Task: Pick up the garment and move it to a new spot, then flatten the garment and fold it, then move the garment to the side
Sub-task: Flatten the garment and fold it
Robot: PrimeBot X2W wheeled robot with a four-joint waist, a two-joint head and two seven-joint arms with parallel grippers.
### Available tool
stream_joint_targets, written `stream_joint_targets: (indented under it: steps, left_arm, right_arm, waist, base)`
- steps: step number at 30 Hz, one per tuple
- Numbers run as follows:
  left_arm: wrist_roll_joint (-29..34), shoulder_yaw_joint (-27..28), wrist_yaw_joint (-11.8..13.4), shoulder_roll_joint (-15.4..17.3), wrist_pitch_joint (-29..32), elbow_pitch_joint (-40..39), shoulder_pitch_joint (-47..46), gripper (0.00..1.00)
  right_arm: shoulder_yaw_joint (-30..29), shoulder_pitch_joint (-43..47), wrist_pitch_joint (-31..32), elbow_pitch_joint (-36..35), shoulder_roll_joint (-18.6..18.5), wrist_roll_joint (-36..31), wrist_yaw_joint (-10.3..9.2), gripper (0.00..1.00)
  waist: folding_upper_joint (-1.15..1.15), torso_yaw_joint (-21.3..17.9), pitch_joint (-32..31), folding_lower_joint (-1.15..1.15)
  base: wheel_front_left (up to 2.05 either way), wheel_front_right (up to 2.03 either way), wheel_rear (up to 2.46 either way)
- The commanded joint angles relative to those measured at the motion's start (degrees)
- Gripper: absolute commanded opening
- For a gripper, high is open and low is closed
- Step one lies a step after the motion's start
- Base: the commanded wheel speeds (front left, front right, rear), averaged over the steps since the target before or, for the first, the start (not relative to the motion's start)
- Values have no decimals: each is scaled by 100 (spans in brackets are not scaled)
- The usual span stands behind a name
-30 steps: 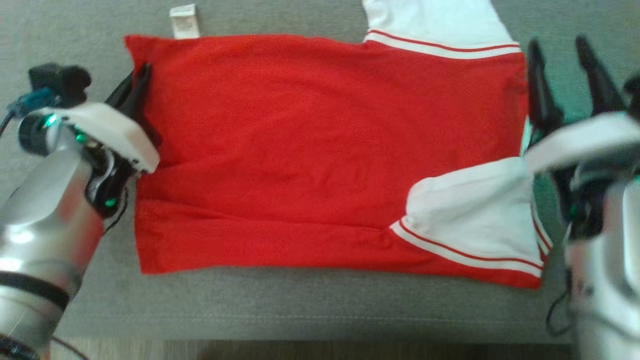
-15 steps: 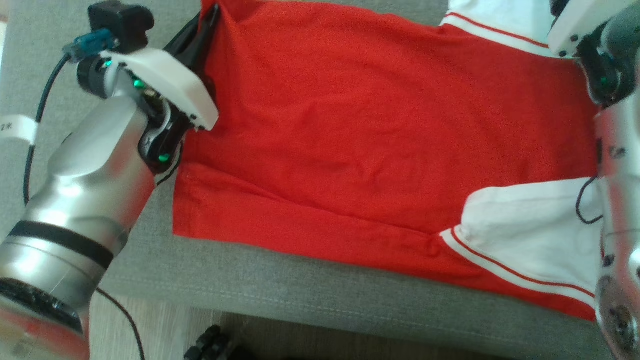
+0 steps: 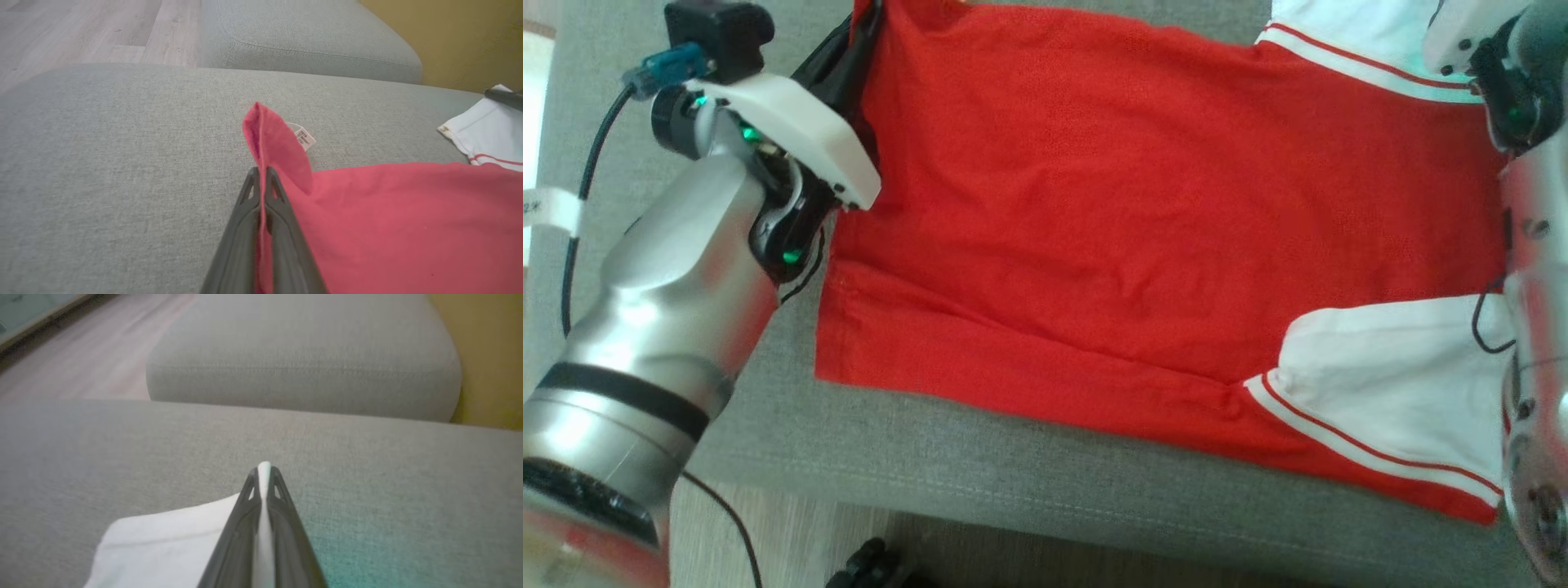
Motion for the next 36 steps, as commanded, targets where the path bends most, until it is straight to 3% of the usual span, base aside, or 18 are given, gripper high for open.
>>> stream_joint_targets:
  steps: [1,10,11,19,25,34,35,36]
  left_arm:
    - [-16,256,7,315,-69,-136,-3,0]
    - [202,638,7,616,-70,-512,679,0]
    - [202,638,7,616,-70,-512,679,0]
    - [577,1270,7,812,-70,-1218,1539,0]
    - [1029,1850,7,810,-70,-1786,2384,0]
    - [1377,2440,7,666,-70,-2179,3408,0]
    - [1379,2426,7,650,-70,-2142,3474,18]
    - [1357,2385,7,631,-70,-2069,3529,68]
  right_arm:
    - [105,175,-158,-464,65,163,37,0]
    - [129,2036,-292,-2815,-18,754,37,0]
    - [129,2036,-292,-2815,-18,754,37,0]
    - [-54,4045,137,-4612,318,1055,37,0]
    - [-119,5168,189,-5185,618,1224,37,0]
    - [-291,6210,25,-5314,821,1464,37,0]
    - [-282,6285,24,-5300,827,1490,37,0]
    - [-264,6358,34,-5285,831,1497,37,0]
  waist:
    - [0,-64,-148,0]
    - [0,-315,-742,0]
    - [0,-315,-742,0]
    - [0,-487,-1056,0]
    - [0,-560,-1202,0]
    - [0,-589,-1388,0]
    - [0,-590,-1403,0]
    - [0,-592,-1416,0]
  base:
    - [0,0,0]
    - [0,0,0]
    - [0,0,0]
    - [0,0,0]
    - [0,0,0]
    - [0,0,0]
    - [0,0,0]
    - [0,0,0]
